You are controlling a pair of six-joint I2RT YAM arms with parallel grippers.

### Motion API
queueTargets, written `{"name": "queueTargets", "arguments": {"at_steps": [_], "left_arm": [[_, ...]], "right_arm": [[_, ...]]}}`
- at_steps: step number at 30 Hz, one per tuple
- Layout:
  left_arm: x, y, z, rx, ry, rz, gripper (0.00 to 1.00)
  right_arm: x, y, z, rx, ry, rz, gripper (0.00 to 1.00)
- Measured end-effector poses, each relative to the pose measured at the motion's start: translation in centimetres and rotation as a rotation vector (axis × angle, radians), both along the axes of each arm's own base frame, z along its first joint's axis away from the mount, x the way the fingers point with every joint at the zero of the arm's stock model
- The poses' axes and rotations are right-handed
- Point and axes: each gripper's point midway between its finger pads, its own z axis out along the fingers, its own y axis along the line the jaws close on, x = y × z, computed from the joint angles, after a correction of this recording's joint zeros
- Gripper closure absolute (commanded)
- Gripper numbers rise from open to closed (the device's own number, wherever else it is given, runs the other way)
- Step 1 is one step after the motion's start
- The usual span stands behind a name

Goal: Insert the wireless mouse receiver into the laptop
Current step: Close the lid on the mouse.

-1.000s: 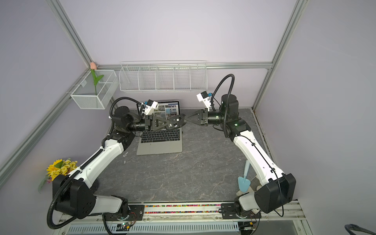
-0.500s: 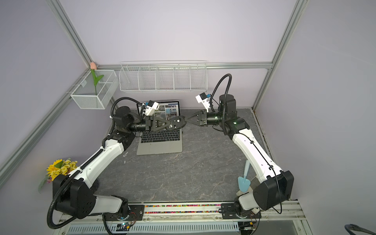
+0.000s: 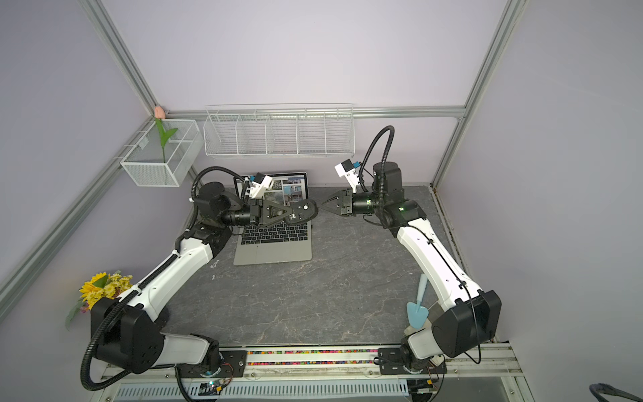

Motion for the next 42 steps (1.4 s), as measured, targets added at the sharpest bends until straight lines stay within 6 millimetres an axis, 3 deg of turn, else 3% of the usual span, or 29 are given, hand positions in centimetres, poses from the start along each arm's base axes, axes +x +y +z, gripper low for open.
{"name": "queueTargets", "arguments": {"at_steps": [7,11,17,22,27,30,34,42], "left_arm": [[0.0,0.0,-0.6,0.014,0.003,0.002,1.00],[-0.2,-0.1,-1.0,0.027,-0.002,-0.010,1.00],[-0.9,-0.5,-0.8,0.032,-0.024,-0.040,1.00],[-1.1,-0.5,-0.4,0.029,-0.043,-0.052,1.00],[-1.2,-0.5,-0.5,0.029,-0.049,-0.054,1.00],[-1.2,-0.5,-0.5,0.030,-0.048,-0.054,1.00],[-1.1,-0.5,-0.5,0.030,-0.050,-0.053,1.00],[-0.4,-0.2,-1.2,0.044,-0.010,-0.031,1.00]], "right_arm": [[0.2,0.0,-0.3,-0.036,-0.011,-0.026,0.92],[0.5,-0.1,-0.8,-0.068,-0.014,-0.054,0.74],[1.2,-0.6,-1.0,-0.101,-0.028,-0.115,0.65],[0.9,-1.2,0.0,-0.104,-0.072,-0.156,0.55],[-0.3,-1.9,0.5,-0.112,-0.139,-0.161,0.58],[-0.5,-2.0,-0.2,-0.126,-0.145,-0.153,0.66],[-0.7,-1.2,-1.3,-0.142,-0.128,-0.123,0.69],[-1.5,0.8,-2.3,-0.166,-0.151,-0.067,0.65]]}}
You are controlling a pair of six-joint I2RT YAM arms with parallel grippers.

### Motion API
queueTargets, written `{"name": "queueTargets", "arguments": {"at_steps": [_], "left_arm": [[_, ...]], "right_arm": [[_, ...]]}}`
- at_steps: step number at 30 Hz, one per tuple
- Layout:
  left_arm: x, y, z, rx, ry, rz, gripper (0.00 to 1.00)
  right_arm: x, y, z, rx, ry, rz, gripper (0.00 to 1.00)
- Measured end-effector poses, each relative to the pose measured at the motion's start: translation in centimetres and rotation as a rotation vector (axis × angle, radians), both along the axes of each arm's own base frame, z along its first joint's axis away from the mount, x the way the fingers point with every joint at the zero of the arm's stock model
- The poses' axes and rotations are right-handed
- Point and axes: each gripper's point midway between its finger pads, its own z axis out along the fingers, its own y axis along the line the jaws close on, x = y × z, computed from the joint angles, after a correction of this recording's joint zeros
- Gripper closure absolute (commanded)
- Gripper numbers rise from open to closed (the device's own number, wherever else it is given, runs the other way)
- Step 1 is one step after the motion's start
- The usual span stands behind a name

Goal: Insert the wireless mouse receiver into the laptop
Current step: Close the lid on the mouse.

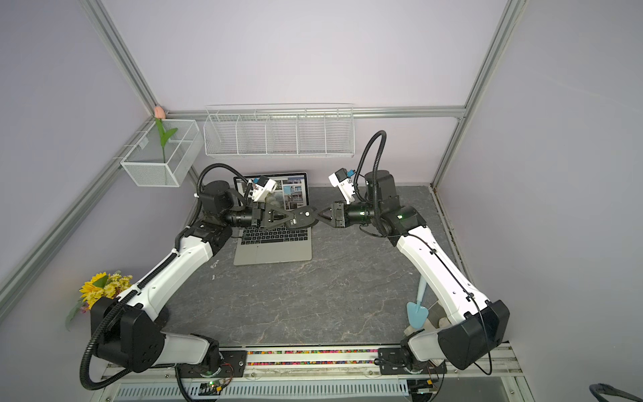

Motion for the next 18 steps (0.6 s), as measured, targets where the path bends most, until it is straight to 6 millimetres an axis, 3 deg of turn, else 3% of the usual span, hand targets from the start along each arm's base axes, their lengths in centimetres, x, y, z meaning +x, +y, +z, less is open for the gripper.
{"name": "queueTargets", "arguments": {"at_steps": [9,13,18], "left_arm": [[-0.3,-0.1,-0.1,0.012,-0.071,-0.015,1.00],[-0.3,-0.1,0.1,0.007,-0.097,-0.019,1.00],[-0.8,-0.5,0.2,0.001,-0.112,-0.042,1.00]], "right_arm": [[0.4,-1.1,-0.3,-0.011,-0.006,-0.030,0.40],[-0.1,-1.0,0.1,0.008,-0.014,-0.002,0.39],[-0.6,-0.1,-0.2,0.024,0.000,0.049,0.48]]}}
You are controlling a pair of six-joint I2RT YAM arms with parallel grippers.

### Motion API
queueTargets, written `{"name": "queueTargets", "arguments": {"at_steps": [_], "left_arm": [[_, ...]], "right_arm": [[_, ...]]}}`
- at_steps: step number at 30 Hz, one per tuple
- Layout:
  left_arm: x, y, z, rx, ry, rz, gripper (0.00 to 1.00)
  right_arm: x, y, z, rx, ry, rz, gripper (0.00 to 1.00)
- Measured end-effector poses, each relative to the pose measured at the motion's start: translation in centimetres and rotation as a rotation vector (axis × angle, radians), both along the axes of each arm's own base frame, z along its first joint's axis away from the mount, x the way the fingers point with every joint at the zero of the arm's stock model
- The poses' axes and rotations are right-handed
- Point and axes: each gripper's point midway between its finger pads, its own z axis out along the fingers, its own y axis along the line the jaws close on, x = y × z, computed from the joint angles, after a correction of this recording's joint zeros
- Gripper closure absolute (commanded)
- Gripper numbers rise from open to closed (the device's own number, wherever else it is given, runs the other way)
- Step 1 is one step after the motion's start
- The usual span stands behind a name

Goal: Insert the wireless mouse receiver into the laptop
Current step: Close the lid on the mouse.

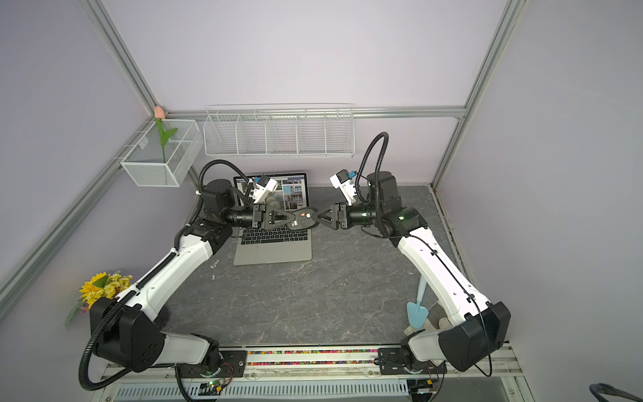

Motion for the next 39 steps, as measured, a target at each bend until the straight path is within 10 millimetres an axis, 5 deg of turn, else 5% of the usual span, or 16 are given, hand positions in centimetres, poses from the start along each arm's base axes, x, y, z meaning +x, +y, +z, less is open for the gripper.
{"name": "queueTargets", "arguments": {"at_steps": [7,8,9,10,11,14,16,20,23,26,34,39], "left_arm": [[-0.6,-1.1,0.2,-0.015,-0.036,-0.034,1.00],[-0.5,-1.1,0.2,-0.018,-0.044,-0.034,0.89],[-0.5,-1.1,0.2,-0.019,-0.047,-0.034,0.65],[-0.3,-1.2,0.2,-0.020,-0.053,-0.030,0.24],[-0.1,-1.3,0.1,-0.016,-0.049,-0.021,0.00],[1.4,-1.1,-0.1,0.010,-0.060,0.058,0.01],[4.3,0.4,-0.7,0.058,-0.062,0.209,0.01],[11.2,7.8,-3.7,0.209,-0.033,0.659,0.01],[12.8,12.9,-6.5,0.290,-0.002,0.899,0.01],[12.9,15.8,-9.4,0.354,0.039,1.022,0.01],[13.6,18.2,-11.1,0.419,0.071,1.139,0.01],[13.5,17.5,-11.0,0.398,0.069,1.090,0.01]], "right_arm": [[-1.1,2.0,-0.1,0.044,0.018,0.103,0.81],[-1.0,1.9,0.0,0.048,0.015,0.100,0.84],[-1.0,1.9,-0.1,0.047,0.008,0.098,0.86],[-0.9,1.8,-0.1,0.041,-0.004,0.087,0.90],[-0.4,1.6,-0.2,0.022,-0.038,0.061,0.92],[1.3,0.6,-1.8,-0.089,-0.140,-0.058,0.93],[2.7,-0.9,-4.0,-0.211,-0.223,-0.159,0.93],[5.6,-4.4,-11.5,-0.567,-0.398,-0.276,0.93],[6.5,-6.0,-18.0,-0.792,-0.443,-0.237,0.93],[7.1,-6.7,-22.4,-0.928,-0.448,-0.173,0.93],[8.9,-6.2,-24.7,-1.010,-0.513,-0.086,0.93],[9.5,-3.8,-22.3,-0.915,-0.452,-0.006,0.93]]}}
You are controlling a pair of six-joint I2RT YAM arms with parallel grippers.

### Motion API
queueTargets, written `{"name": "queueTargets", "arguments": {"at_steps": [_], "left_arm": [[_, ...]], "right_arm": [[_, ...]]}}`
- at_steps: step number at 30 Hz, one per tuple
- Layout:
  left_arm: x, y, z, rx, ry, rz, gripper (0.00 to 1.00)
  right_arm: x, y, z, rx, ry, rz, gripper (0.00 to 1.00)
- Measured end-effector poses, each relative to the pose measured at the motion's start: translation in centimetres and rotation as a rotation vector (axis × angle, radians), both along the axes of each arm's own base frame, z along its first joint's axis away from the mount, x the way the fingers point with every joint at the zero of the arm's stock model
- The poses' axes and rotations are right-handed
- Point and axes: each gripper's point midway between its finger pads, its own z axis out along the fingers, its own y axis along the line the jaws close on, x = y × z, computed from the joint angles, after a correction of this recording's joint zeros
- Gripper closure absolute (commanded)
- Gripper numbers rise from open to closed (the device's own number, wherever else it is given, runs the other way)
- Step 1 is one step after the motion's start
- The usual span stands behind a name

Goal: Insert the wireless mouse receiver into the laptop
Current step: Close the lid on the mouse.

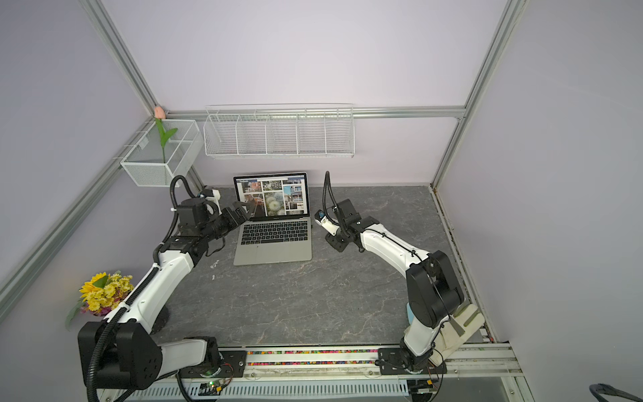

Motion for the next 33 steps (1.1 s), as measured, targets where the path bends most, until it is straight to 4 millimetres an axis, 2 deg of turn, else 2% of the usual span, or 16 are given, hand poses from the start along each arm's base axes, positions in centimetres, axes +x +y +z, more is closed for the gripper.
{"name": "queueTargets", "arguments": {"at_steps": [3,5,6,8,11,14,18,21,25,26,29,31,33], "left_arm": [[-0.4,-3.4,-0.1,-0.055,-0.024,-0.199,0.01],[-1.6,-7.3,-1.0,-0.060,-0.034,-0.370,0.01],[-2.6,-9.2,-1.3,-0.060,-0.046,-0.448,0.01],[-5.9,-14.0,-1.3,-0.073,-0.090,-0.649,0.01],[-10.2,-18.6,0.4,-0.120,-0.215,-0.876,0.02],[-11.3,-19.6,2.4,-0.152,-0.339,-0.953,0.12],[-11.5,-19.6,4.5,-0.168,-0.464,-0.994,0.20],[-12.0,-19.8,6.2,-0.215,-0.538,-1.029,0.22],[-13.1,-19.6,8.5,-0.284,-0.628,-1.065,0.27],[-13.5,-19.5,8.9,-0.297,-0.646,-1.074,0.34],[-14.2,-19.2,9.5,-0.316,-0.670,-1.080,0.66],[-14.0,-18.9,9.4,-0.317,-0.662,-1.070,0.76],[-14.0,-18.7,9.6,-0.324,-0.648,-1.062,0.78]], "right_arm": [[-0.5,0.8,1.8,0.129,0.068,-0.005,0.93],[-1.0,1.0,3.3,0.240,0.133,-0.047,0.93],[-1.2,1.1,4.2,0.294,0.160,-0.066,0.93],[-1.6,1.3,7.0,0.437,0.213,-0.112,0.93],[-2.8,1.9,12.1,0.611,0.231,-0.115,0.93],[-5.1,2.8,17.1,0.764,0.231,-0.053,0.93],[-7.7,3.5,21.1,0.886,0.258,0.028,0.93],[-8.8,4.0,21.6,0.913,0.294,0.056,0.93],[-9.4,4.5,20.9,0.917,0.350,0.054,0.93],[-9.4,4.6,20.7,0.919,0.359,0.051,0.93],[-9.7,5.0,20.6,0.931,0.391,0.062,0.93],[-10.1,5.4,20.9,0.944,0.401,0.087,0.93],[-10.3,5.5,21.2,0.952,0.396,0.105,0.93]]}}
